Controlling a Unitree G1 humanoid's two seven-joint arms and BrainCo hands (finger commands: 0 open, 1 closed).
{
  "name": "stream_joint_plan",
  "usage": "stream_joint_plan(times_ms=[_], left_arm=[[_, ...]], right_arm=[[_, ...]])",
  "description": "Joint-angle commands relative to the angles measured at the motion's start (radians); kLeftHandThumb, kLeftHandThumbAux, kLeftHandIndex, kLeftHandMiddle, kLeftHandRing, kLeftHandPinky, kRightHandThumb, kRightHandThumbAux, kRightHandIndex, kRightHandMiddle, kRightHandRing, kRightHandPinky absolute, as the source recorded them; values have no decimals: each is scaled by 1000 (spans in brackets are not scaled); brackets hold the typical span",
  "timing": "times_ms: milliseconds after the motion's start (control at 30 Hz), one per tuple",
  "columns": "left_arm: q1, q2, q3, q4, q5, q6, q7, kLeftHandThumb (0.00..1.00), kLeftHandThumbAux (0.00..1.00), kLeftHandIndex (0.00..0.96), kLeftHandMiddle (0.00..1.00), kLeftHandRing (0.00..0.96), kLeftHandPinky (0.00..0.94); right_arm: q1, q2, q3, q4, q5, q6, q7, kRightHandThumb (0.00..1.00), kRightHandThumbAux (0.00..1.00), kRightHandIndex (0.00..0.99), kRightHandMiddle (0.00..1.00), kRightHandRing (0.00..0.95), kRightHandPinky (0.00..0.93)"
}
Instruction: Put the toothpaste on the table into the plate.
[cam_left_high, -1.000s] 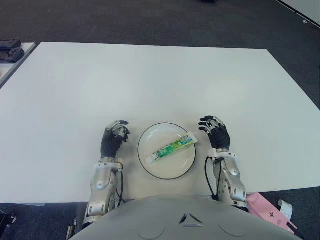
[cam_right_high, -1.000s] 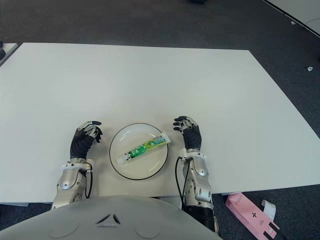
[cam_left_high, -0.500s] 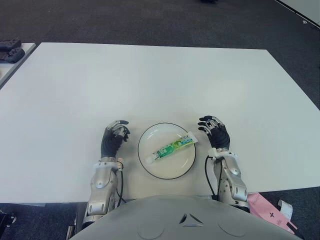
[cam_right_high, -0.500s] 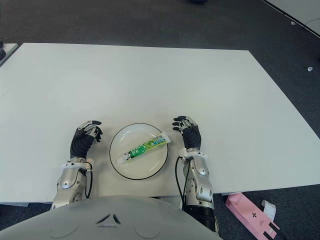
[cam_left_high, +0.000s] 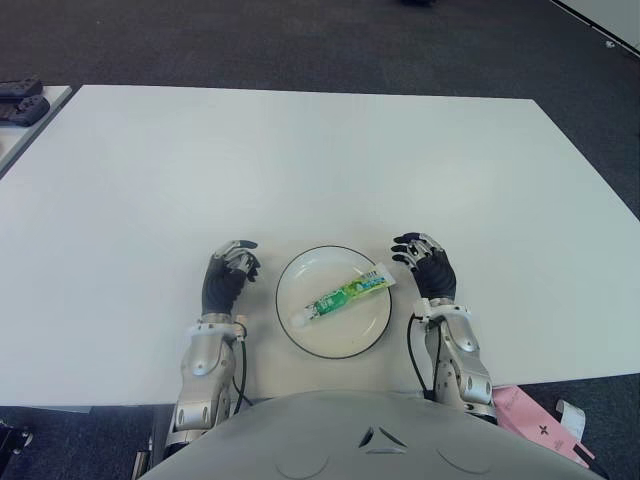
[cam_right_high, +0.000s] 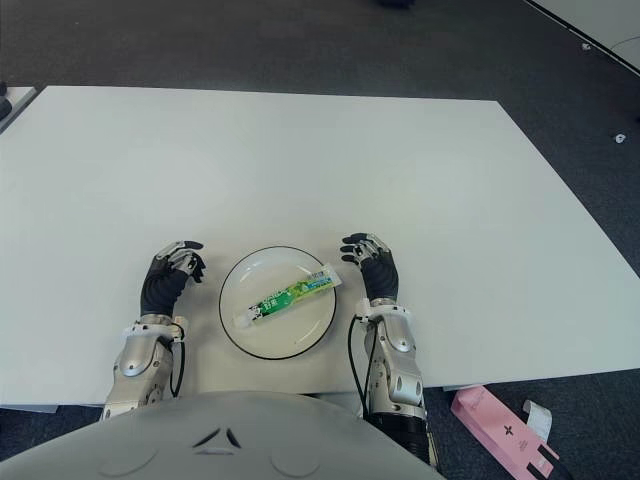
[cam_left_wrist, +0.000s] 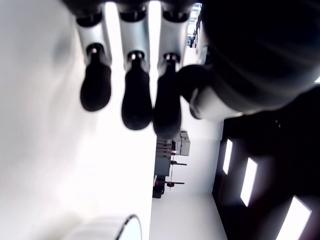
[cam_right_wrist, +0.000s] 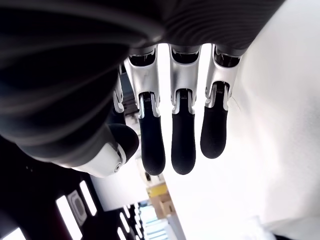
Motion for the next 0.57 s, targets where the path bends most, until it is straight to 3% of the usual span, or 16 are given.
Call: stream_joint_plan(times_ms=[33, 567], left_arm=[[11, 2, -1, 16, 6, 33, 5, 704, 721, 432, 708, 701, 692], [10, 6, 0, 13, -6, 34, -4, 704, 721, 432, 706, 697, 674]], right_arm=[[27, 2, 19, 14, -36, 0, -7, 709, 728, 426, 476, 468, 474], [49, 16, 44, 21, -93, -84, -18, 710, 728, 425, 449, 451, 460]])
